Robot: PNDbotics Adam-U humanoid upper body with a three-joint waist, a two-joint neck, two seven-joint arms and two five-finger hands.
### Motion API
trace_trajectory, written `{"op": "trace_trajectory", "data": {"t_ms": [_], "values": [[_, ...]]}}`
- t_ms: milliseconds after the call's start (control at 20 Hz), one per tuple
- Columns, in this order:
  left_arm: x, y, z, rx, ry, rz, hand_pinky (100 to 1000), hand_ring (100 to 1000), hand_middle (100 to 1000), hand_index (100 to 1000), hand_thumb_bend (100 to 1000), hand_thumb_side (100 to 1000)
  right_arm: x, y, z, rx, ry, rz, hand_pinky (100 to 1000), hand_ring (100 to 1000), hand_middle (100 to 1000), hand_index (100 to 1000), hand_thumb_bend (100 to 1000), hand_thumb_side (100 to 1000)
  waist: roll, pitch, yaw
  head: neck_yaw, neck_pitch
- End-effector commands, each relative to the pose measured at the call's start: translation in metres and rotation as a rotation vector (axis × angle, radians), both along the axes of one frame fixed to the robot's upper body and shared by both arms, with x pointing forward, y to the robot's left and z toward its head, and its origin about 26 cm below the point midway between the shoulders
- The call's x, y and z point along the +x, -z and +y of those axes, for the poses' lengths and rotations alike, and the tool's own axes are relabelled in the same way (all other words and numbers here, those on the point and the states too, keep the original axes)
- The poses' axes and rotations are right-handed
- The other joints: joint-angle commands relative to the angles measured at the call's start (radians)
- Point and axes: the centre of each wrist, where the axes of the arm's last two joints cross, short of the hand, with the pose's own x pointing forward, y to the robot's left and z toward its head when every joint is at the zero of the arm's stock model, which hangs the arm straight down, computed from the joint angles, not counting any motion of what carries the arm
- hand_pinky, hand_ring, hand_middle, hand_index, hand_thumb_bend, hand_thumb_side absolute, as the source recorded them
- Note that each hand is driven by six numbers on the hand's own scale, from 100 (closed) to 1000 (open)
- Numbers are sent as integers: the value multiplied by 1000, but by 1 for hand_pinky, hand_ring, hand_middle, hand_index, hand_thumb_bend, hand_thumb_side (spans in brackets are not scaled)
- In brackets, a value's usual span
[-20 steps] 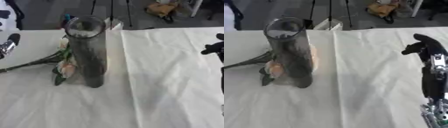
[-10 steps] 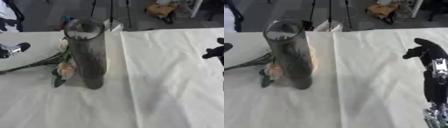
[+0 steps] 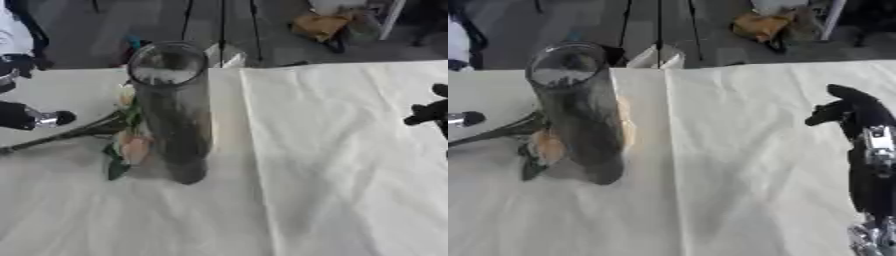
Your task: Arrange flowers into the vase.
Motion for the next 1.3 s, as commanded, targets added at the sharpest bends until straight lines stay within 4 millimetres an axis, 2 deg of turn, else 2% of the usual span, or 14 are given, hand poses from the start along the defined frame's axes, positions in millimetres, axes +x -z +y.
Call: {"op": "trace_trajectory", "data": {"t_ms": [50,250,650,850,1000,1300], "values": [[0,-9,-2,46,5,-20,750,813,873,1000,638,716,-2,-9,0,-17,-11,-27,778,544,517,789,100,989,14,-16,-2,5,-13],[4,-1,-8,77,20,-16,720,801,863,1000,599,652,-2,-9,0,-16,-13,-26,779,543,517,789,100,989,13,-12,-5,15,-16],[12,12,-17,98,50,-30,669,772,830,978,565,613,-1,-9,2,-16,-20,-23,780,543,515,789,100,987,15,-7,-5,21,-20],[15,19,-18,115,47,-38,655,759,818,967,505,567,-1,-10,2,-16,-23,-24,780,543,515,789,100,988,14,-3,-8,23,-23],[17,24,-18,122,45,-46,649,753,812,961,501,568,-1,-10,3,-16,-26,-25,781,543,515,789,100,988,14,1,-10,25,-25],[23,32,-15,114,22,-53,629,734,795,944,438,539,-1,-10,4,-17,-29,-26,781,542,514,790,100,988,12,9,-16,33,-30]]}}
